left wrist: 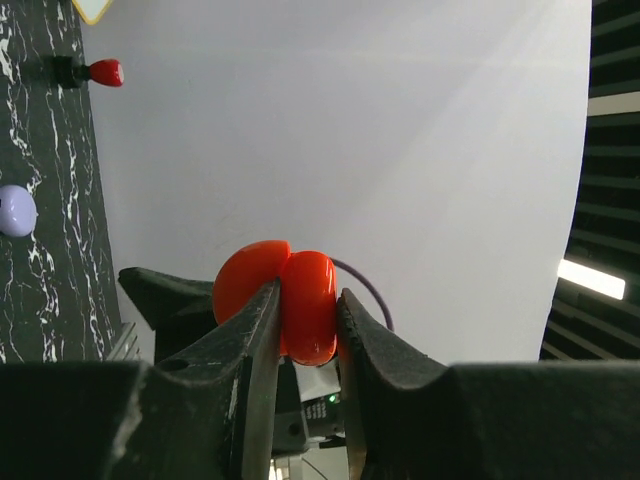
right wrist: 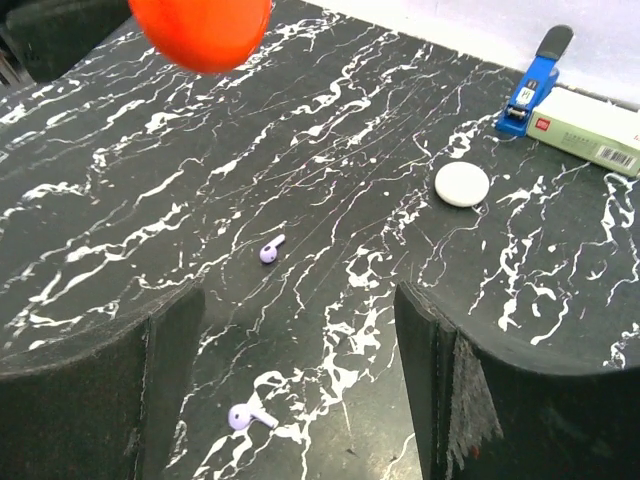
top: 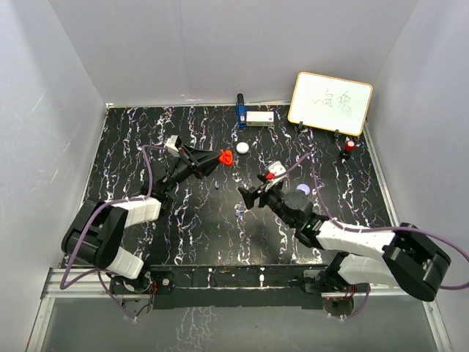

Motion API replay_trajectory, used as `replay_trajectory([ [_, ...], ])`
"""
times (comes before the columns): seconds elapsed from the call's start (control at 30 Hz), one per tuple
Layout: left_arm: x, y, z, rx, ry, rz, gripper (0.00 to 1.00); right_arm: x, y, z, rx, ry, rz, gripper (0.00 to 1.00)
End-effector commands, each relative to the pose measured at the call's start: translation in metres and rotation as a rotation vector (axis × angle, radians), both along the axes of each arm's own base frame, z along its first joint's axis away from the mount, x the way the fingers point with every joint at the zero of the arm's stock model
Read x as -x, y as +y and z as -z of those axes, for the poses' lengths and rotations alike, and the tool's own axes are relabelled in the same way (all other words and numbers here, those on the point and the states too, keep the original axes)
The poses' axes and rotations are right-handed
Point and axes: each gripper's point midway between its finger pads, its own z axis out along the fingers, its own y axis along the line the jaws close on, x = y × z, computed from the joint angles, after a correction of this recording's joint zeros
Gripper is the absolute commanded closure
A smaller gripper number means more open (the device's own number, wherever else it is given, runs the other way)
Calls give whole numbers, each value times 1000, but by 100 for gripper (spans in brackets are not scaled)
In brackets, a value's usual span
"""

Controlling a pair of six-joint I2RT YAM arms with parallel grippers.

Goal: Insert the wireless bluetooth earbuds into the charging case
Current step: Close the charging case.

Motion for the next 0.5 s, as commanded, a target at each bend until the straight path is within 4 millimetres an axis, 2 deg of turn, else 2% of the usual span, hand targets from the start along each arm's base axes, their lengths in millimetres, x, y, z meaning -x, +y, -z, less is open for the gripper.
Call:
replay_trajectory([
  [0.0, -2, 3, -9, -10, -16, -87, 100, -8, -4, -42, -78, -230, 75, 25],
  [0.33, 4, -12, 0, -4, 18, -94, 100, -17, 14, -62, -124, -432, 111, 24],
  [0.47, 6, -12, 4, -2, 26, -93, 100, -24, 22, -63, -123, -451, 116, 23],
])
